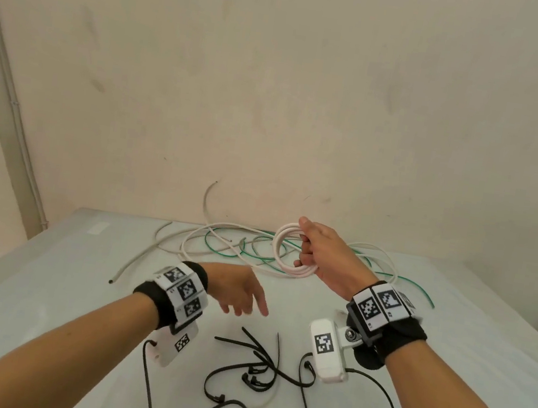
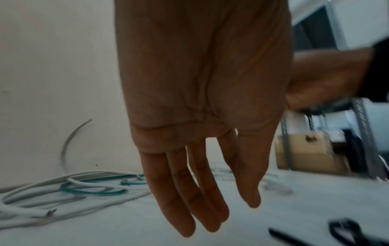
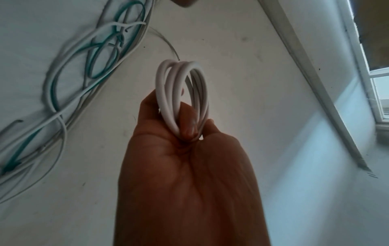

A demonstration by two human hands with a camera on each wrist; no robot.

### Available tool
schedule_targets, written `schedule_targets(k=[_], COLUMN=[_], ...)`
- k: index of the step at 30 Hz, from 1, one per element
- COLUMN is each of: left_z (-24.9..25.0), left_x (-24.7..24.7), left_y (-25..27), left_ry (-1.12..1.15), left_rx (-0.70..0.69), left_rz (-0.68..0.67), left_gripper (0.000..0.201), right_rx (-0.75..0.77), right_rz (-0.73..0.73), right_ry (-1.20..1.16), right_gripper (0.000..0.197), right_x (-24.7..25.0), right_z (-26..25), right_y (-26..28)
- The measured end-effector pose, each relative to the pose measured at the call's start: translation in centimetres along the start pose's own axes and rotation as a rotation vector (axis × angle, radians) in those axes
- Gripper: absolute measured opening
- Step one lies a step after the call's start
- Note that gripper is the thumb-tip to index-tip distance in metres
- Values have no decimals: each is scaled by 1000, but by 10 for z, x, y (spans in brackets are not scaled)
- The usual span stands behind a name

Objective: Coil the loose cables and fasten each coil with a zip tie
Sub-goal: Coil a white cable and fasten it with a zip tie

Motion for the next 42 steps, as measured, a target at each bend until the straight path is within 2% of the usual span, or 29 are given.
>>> schedule_targets(k=[2,4,12,20,23,26,32,36,38,42], left_z=[1,1,-8,-23,-29,-27,-15,-16,-16,-12], left_x=[-15,-23,-30,31,44,52,69,80,79,69], left_y=[-8,-16,-30,-9,1,9,18,18,18,20], left_ry=[-168,-241,-280,-186,-80,-1,7,90,258,769], left_rx=[-2,-3,-12,16,42,13,-79,-79,-87,-172], left_rz=[-33,1,133,543,667,753,714,627,583,498], left_gripper=[32,26,10,10,11,12,18,23,20,18], right_rx=[2,0,-9,-24,-29,-37,-29,-35,-30,4], right_rz=[-10,-17,-27,-6,-23,-47,-86,-110,-124,-83], right_ry=[-19,-25,-29,-80,-66,-17,129,87,58,34], right_gripper=[32,33,33,35,35,32,31,30,30,32], right_x=[-3,-7,-5,-4,-7,-12,-24,-28,-30,-33], right_z=[1,2,6,22,28,32,36,36,36,31], right_y=[1,3,11,10,9,7,5,6,6,8])
Point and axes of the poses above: each hand's wrist, its own y-axis away from the middle knuckle, its own x-axis out of the back of the hand, z = x × y, the point moved 5 cm from there along -y, towards the middle knuckle, and after that the axes turned 3 degrees about -x, right-handed, at the moved point
